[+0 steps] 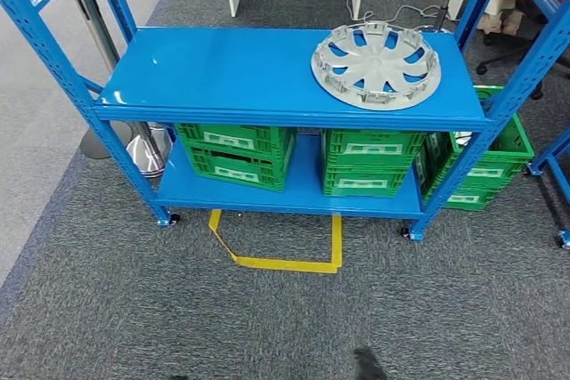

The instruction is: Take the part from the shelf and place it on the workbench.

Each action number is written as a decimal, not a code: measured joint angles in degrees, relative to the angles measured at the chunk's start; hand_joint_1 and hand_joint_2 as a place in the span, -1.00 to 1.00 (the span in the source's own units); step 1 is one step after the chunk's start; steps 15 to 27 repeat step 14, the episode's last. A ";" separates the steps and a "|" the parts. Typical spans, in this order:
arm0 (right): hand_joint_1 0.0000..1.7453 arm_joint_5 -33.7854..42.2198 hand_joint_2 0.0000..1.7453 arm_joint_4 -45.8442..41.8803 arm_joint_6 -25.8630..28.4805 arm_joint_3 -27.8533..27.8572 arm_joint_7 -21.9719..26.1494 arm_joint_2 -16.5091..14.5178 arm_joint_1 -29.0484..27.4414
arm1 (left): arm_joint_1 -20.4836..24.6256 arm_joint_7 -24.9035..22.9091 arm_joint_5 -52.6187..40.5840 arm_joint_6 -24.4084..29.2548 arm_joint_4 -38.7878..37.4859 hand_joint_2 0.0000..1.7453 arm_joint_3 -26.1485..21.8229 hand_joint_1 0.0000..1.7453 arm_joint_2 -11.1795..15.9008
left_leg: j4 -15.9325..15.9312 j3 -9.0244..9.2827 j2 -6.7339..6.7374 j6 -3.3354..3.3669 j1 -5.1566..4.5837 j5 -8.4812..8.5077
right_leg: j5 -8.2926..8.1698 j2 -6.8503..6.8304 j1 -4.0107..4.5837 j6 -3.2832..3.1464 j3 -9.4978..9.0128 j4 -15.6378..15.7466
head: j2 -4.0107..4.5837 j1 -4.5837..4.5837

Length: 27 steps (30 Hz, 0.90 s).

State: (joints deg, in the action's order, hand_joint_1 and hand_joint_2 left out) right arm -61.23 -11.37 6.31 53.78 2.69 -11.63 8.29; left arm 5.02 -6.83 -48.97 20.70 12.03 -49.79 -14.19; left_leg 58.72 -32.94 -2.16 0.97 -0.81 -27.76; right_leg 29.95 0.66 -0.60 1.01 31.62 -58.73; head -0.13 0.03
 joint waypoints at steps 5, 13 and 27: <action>-1.00 2.66 1.00 -0.22 2.58 8.32 0.93 1.99 -1.54 | 0.27 7.34 2.29 0.48 0.01 1.00 -7.05 -1.00 1.28 | 0.00 0.00 0.01 -0.01 0.00 -0.04 | 0.01 0.04 0.00 0.00 0.01 0.01 | 0.00 0.01; -1.00 8.03 1.00 -1.38 4.26 6.88 0.71 3.72 -3.15 | -0.76 7.07 6.25 -1.14 0.20 1.00 -4.96 -1.00 2.77 | 0.00 0.01 0.01 -0.02 0.00 -0.03 | 0.00 0.03 0.00 0.00 -0.02 0.01 | 0.00 0.00; -1.00 8.44 1.00 -1.45 4.21 6.59 0.68 3.79 -3.26 | -0.83 7.07 6.57 -1.30 0.24 1.00 -4.68 -1.00 2.87 | 0.00 0.01 0.01 -0.02 0.00 -0.03 | 0.00 0.03 0.00 0.00 -0.02 0.01 | 0.00 0.00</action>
